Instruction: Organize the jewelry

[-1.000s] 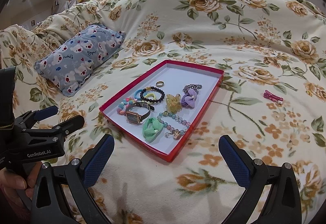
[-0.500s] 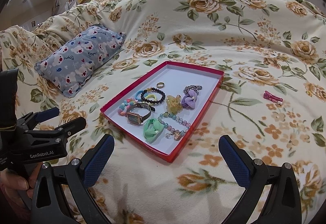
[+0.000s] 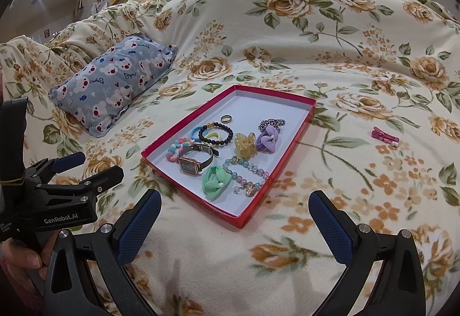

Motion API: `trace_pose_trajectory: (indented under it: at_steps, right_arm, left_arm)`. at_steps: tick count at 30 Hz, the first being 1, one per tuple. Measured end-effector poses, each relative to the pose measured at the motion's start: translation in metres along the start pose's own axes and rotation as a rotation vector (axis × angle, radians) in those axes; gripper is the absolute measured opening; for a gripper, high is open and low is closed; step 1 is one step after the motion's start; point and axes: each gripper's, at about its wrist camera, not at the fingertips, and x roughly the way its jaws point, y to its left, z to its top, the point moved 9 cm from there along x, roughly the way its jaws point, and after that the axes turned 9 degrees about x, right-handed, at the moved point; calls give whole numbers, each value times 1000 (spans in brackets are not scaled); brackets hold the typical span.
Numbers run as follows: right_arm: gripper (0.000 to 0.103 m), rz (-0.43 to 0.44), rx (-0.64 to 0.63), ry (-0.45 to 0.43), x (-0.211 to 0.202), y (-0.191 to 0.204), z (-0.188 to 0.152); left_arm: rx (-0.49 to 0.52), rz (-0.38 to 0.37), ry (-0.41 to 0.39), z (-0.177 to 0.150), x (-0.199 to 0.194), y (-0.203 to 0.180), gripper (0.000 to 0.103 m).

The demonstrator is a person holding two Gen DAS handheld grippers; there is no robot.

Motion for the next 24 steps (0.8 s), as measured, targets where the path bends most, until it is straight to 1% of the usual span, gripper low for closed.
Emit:
trace_pose_trajectory:
  at_steps: [24]
  right_arm:
    - [103, 0, 0, 4, -1, -1, -4]
  left_arm:
    - [1, 1, -4, 0, -2, -1, 102]
